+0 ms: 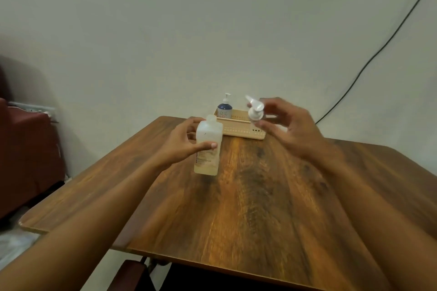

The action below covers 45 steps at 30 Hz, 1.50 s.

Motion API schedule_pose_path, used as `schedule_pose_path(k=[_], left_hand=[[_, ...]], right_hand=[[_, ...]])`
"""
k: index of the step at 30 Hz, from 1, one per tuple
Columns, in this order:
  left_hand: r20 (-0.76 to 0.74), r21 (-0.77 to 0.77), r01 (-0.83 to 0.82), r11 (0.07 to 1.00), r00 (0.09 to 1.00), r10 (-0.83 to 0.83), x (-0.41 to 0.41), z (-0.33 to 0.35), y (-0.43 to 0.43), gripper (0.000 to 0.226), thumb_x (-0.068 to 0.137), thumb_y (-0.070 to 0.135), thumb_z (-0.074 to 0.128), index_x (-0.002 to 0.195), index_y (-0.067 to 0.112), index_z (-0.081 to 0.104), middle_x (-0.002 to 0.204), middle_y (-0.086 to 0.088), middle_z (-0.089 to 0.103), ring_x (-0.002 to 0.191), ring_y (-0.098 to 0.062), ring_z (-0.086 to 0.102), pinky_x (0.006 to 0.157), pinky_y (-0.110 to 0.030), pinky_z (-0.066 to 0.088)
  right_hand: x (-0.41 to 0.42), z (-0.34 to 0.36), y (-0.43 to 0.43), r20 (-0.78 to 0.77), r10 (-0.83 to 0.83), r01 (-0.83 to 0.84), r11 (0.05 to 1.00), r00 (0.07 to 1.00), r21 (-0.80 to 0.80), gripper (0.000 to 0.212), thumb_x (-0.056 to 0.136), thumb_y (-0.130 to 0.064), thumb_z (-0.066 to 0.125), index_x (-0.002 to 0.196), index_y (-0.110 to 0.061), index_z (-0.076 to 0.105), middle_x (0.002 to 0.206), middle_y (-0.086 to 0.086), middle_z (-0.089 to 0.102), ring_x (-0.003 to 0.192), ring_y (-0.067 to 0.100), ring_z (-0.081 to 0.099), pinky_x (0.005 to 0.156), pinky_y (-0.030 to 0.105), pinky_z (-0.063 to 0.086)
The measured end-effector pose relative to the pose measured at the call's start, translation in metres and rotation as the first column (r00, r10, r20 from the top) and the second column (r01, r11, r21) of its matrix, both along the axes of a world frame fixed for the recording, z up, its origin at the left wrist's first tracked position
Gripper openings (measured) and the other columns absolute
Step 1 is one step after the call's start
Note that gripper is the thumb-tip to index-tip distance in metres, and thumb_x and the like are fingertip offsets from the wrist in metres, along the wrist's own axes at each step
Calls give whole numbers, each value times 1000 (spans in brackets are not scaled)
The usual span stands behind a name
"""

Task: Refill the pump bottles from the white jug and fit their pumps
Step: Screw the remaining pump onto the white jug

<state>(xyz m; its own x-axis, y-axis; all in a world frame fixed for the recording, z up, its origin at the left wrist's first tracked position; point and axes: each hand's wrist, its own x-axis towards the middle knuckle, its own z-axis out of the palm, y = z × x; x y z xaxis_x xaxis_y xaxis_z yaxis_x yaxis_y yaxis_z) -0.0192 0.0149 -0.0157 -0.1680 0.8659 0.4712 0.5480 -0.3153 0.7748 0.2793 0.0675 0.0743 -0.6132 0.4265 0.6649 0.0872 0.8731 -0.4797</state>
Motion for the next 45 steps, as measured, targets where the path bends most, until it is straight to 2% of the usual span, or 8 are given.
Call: schedule_pose_path(k=[3,7,11,17,26,38,42,45], left_hand=[[-2,28,31,999,1000,-31,22,9,4,75,70,53,89,134,31,55,125,10,67,112,-10,68,85,-31,62],[-2,60,75,995,997,-75,51,21,11,72,70,50,91,131,34,55,121,10,68,107,-9,69,82,-31,63],[-9,73,130,989,992,-129,74,31,16,73,70,51,90,133,36,56,124,11,67,107,-6,69,84,-35,63],[-24,67,157,985,987,-156,94,38,20,77,68,55,89,134,36,55,122,9,68,106,-7,69,87,-36,63],[-58,45,152,987,987,-150,103,44,16,80,73,45,88,141,26,51,127,3,65,111,-15,68,90,-43,62],[-82,58,181,982,981,-176,112,51,10,84,70,56,87,141,29,52,122,8,67,108,-10,69,88,-39,62],[-65,49,187,981,981,-184,116,51,9,86,67,60,85,140,29,52,123,7,67,109,-11,69,89,-40,62],[-49,50,191,980,981,-189,119,53,9,83,68,60,86,138,29,52,122,6,68,109,-12,70,88,-42,62]], right_hand=[[22,37,-1,-237,10,-16,1000,971,-23,41,97,-10,77,137,-8,65,131,2,76,120,18,75,103,36,61],[41,69,-8,-428,24,-24,1000,903,4,42,97,-16,78,135,-4,64,127,10,77,118,28,76,103,49,60],[50,81,-13,-490,38,-41,999,871,4,43,99,-17,76,135,3,62,127,12,77,116,31,77,100,47,62],[57,81,-14,-492,-3,-23,999,870,-48,43,100,-13,74,136,7,60,126,17,76,114,33,77,99,46,62],[52,71,-6,-458,-36,-8,995,888,-96,42,100,-13,75,136,4,62,125,14,78,114,30,77,98,46,63],[29,25,17,-211,-139,96,974,968,-204,43,96,-21,79,136,-8,68,126,5,78,117,20,76,103,51,61],[28,19,18,-168,-149,115,973,974,-199,40,97,-20,79,135,-10,70,122,2,79,115,15,76,104,45,60],[29,15,20,-147,-144,113,973,979,-200,38,97,-21,79,132,-12,71,118,-2,80,112,10,76,98,29,61]])
